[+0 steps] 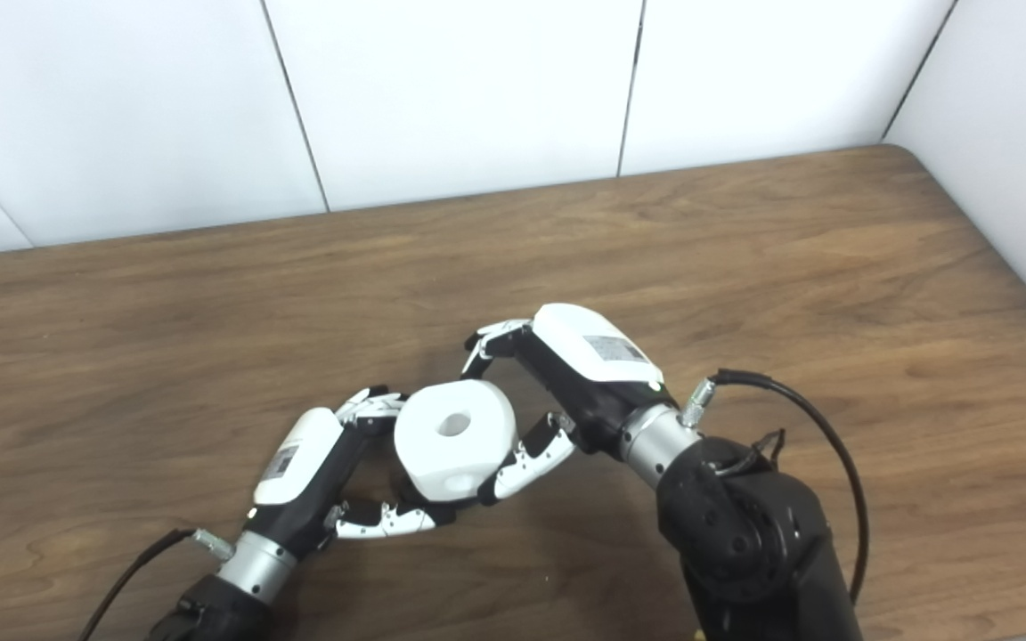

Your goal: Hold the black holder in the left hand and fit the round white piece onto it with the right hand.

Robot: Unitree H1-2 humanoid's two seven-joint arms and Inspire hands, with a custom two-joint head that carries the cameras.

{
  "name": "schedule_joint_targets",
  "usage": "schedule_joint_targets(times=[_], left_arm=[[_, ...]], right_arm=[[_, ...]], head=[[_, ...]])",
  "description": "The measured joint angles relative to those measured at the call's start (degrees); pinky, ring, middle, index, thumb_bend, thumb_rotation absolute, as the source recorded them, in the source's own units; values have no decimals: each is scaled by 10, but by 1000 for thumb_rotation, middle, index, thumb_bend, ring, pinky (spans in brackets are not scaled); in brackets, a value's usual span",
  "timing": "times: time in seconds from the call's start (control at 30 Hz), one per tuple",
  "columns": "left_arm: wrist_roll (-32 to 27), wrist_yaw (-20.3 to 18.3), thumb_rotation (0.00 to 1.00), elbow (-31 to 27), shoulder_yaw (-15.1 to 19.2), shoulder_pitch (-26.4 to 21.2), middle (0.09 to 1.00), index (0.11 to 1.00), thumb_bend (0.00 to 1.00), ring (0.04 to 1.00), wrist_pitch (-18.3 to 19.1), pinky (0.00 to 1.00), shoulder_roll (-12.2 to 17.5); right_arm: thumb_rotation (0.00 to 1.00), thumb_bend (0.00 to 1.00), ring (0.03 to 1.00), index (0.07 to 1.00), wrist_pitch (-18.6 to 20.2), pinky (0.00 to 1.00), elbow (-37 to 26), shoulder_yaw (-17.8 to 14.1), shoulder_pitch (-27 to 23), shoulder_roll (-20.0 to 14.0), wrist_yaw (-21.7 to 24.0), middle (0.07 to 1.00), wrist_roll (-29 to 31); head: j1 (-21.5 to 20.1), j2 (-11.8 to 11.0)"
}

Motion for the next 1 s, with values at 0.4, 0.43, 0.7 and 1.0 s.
schedule_joint_targets(times=[0.4,0.43,0.7,1.0], left_arm=[[0,-2,57,-2,0,0,743,486,522,828,3,933,0],[0,-2,57,-2,0,0,744,486,522,829,4,933,0],[-1,-3,57,-3,0,0,742,486,522,827,5,934,0],[1,0,57,-3,-2,0,740,486,523,823,5,932,0]], right_arm=[[147,522,869,484,0,919,0,0,10,-5,-11,824,2],[147,522,869,484,0,919,0,0,11,-5,-13,823,2],[146,522,874,484,-2,931,1,5,22,-4,-28,824,11],[145,522,862,484,-26,928,13,19,31,-4,-66,824,13]], head=[[1,1],[1,1],[-1,1],[2,1]])
